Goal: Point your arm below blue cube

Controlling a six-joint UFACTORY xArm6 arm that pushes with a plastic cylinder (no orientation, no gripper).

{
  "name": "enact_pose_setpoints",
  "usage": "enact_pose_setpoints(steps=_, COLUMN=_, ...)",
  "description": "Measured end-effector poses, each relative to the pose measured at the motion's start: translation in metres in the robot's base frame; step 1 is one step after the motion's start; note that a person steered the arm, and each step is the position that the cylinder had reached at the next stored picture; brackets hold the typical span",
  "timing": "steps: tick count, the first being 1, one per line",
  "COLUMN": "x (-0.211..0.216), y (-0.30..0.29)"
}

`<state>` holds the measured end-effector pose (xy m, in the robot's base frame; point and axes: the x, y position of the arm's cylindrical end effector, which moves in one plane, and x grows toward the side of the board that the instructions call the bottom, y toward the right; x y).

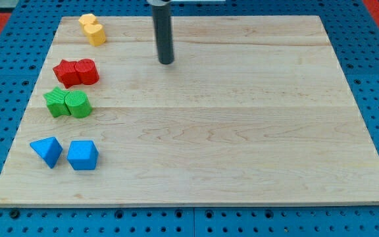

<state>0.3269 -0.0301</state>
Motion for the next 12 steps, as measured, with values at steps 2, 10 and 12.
enact_pose_setpoints(steps=2, x=0.082, y=0.059)
enact_pose_setpoints(steps=10, x=0.292, y=0.042)
enact_pose_setpoints(steps=12, x=0.292, y=0.011)
